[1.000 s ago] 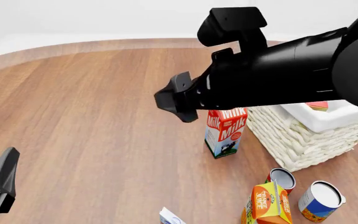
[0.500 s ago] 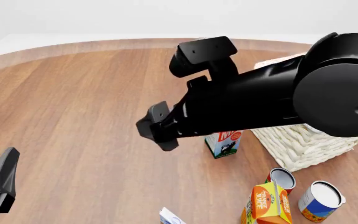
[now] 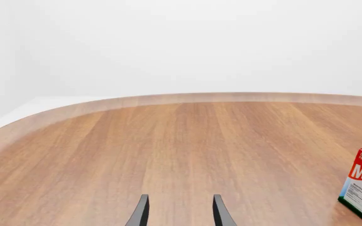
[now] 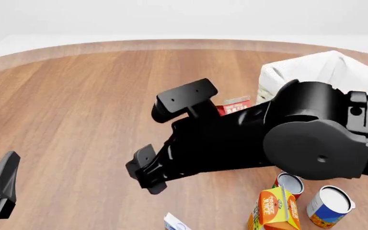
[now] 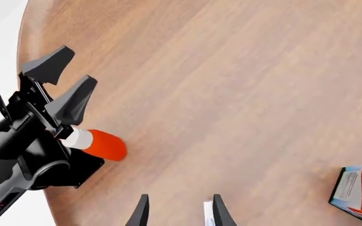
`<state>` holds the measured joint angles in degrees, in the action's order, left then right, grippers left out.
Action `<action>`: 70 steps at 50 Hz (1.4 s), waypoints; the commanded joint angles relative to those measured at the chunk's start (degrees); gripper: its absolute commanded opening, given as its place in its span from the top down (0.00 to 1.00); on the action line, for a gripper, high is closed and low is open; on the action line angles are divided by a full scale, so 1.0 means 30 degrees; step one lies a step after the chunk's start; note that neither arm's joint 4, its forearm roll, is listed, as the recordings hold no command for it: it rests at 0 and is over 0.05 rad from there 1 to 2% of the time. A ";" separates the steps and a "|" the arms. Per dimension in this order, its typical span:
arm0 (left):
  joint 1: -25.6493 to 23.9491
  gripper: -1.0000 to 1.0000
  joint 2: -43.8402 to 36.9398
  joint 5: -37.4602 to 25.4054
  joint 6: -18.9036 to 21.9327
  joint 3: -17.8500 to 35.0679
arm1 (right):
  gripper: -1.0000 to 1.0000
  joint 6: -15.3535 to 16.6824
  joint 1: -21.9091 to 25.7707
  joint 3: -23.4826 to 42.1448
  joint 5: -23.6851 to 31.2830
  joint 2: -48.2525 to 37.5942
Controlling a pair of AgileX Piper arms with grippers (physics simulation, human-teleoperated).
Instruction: Pick up the cream cheese box and the butter, and put them in the basket.
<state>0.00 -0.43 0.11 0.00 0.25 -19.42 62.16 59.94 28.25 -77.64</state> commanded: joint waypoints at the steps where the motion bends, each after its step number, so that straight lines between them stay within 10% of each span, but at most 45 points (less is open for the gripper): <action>1: 0.0000 0.00 0.0000 0.0000 0.0000 0.0000 | 0.00 -0.1002 0.0662 -0.1256 -0.1060 -0.0224; 70: 0.0000 0.00 0.0000 0.0000 0.0000 0.0000 | 0.00 -0.0670 -0.1647 -0.4121 -0.2591 -0.1271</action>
<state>0.00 -0.43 0.11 0.00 0.25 -20.64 57.48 49.58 22.51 -80.31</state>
